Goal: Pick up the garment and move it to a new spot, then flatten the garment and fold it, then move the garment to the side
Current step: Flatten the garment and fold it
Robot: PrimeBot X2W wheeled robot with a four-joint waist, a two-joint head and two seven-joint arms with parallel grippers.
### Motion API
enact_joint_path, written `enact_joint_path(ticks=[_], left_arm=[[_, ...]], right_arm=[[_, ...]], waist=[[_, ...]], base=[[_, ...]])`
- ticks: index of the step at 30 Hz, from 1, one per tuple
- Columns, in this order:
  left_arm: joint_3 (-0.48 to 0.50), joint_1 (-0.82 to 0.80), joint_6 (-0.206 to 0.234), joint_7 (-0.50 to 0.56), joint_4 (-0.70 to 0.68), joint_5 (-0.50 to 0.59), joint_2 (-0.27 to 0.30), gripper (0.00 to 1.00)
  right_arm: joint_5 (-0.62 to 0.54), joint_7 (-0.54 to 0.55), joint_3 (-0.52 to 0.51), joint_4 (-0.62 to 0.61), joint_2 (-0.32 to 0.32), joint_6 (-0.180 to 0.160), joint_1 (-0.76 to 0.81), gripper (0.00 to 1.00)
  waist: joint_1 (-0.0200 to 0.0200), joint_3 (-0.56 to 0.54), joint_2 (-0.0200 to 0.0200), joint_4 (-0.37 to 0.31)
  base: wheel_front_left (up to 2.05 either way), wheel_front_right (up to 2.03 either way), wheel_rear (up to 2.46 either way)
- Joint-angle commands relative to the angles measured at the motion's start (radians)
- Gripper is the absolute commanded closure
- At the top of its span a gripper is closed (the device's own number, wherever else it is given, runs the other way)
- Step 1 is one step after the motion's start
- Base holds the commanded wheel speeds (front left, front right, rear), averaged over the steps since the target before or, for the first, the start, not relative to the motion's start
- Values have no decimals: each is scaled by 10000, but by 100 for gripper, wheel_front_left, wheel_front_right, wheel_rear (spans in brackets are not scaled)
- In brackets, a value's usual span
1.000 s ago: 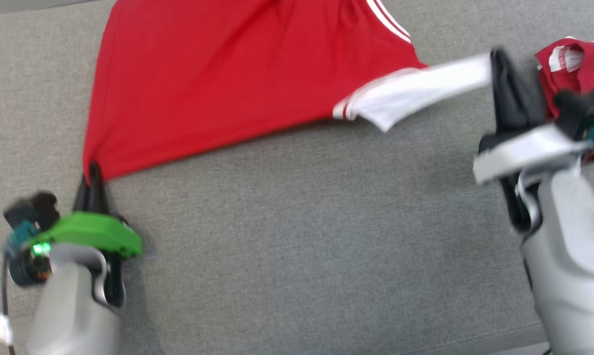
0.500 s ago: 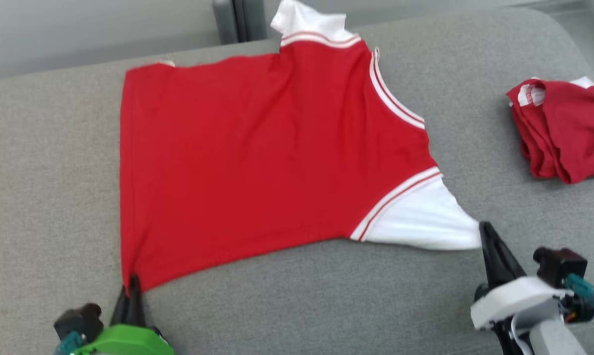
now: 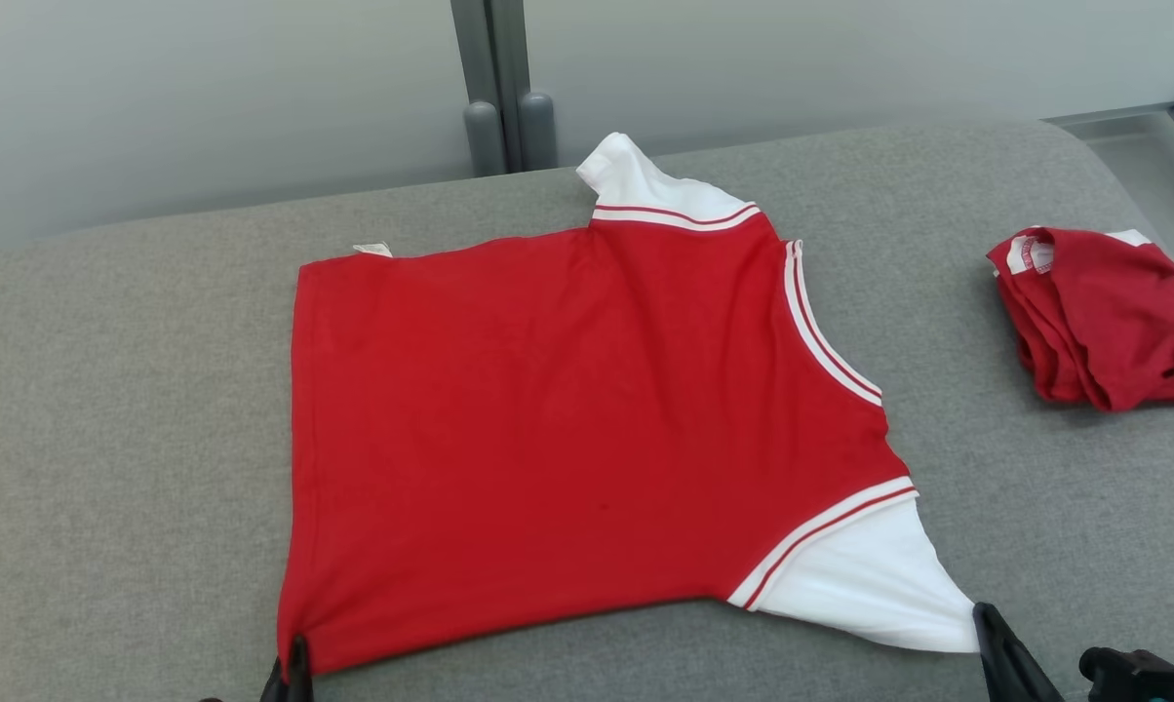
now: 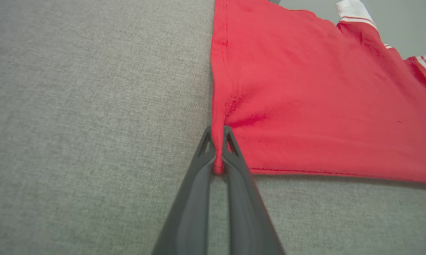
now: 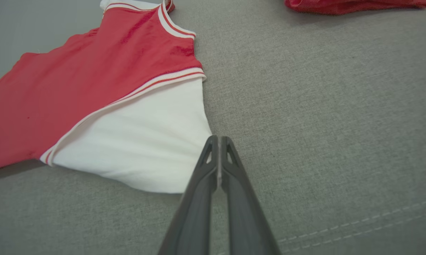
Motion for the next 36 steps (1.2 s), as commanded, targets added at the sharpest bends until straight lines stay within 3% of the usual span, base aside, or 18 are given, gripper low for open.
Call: enact_joint_path(ticks=[1,6,13,25,36], left_arm=[[48,133,16,4,-268,110,57,100],[60,-117,-39,3,-1116,371,55,100],[-29,-1298,-59,3,-1264,434,56,100],[-166,-3446,-72,3,-185,211,54,100],[-52,-4515,-73,3,370,424,54,100]], right_arm=[[119,-45,-122,-128,-52,-23,111,100],[237,-45,-259,-874,78,-22,-495,100],[141,-44,-48,-1326,140,-20,-2261,100],[-657,-44,153,148,-32,-20,-5644,100],[-1307,-44,151,1117,-197,-20,-7295,100]], waist=[[1,-8,0,22],[1,205,0,16],[1,868,0,78],[1,2119,0,337],[1,2777,0,428]], base=[[0,0,0],[0,0,0],[0,0,0],[0,0,0],[0,0,0]])
